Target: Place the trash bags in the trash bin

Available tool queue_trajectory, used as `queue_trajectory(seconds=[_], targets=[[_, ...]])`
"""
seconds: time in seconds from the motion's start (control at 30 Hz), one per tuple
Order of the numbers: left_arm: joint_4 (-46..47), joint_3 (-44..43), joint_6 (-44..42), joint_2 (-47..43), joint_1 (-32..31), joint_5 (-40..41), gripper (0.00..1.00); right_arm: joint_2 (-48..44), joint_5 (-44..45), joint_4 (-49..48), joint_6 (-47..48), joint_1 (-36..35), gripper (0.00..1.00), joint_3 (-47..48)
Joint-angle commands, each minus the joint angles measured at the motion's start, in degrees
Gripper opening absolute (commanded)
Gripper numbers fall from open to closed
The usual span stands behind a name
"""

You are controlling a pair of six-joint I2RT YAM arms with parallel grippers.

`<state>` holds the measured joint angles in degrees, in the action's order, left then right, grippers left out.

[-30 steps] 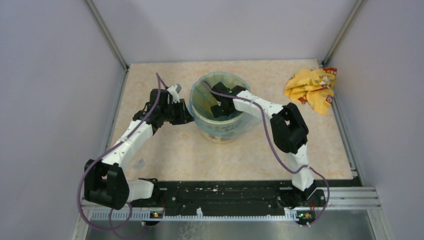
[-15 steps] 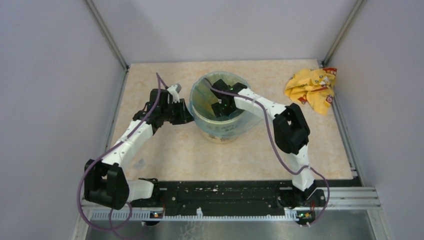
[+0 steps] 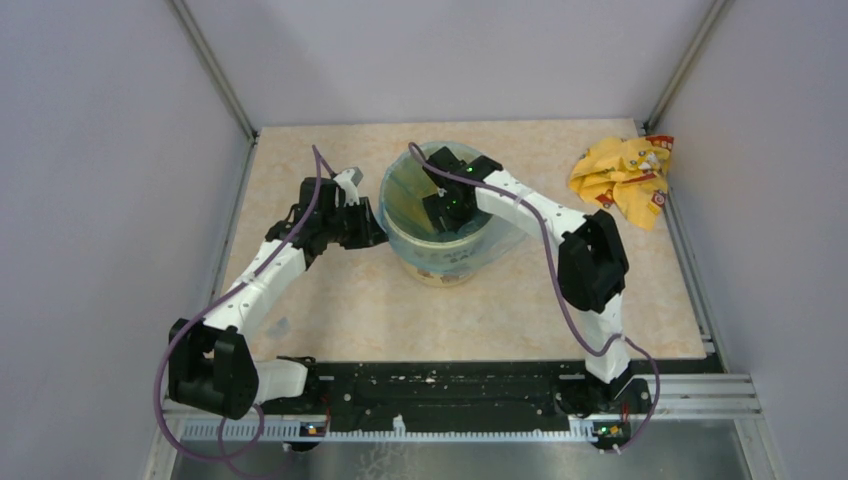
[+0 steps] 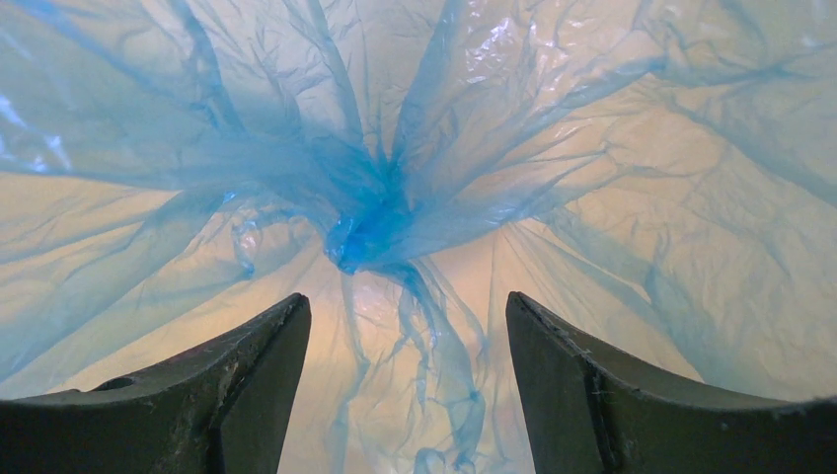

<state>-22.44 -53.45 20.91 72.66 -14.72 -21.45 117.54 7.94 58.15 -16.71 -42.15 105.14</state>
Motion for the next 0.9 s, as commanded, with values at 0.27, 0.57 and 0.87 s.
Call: queue_trajectory(seconds=[0.27,0.57,0.87], targets=[[3.24,0.54,0.01,0.42,-0.24,-0.45,0.35,-6.86,-0.44,2.42,-1.39,-0.5,0.73,6.2],[3.27,0.5,-0.08,0.55,-0.31,-0.27,0.35,-9.37,-2.48,3.02,-2.41,-0.52,0.77,8.61],[3.37,0.72,-0.25,0.64,-0.3,0.06,0.35,-15.73,-3.31,2.88,-4.45,-0.56,0.79,12.2]])
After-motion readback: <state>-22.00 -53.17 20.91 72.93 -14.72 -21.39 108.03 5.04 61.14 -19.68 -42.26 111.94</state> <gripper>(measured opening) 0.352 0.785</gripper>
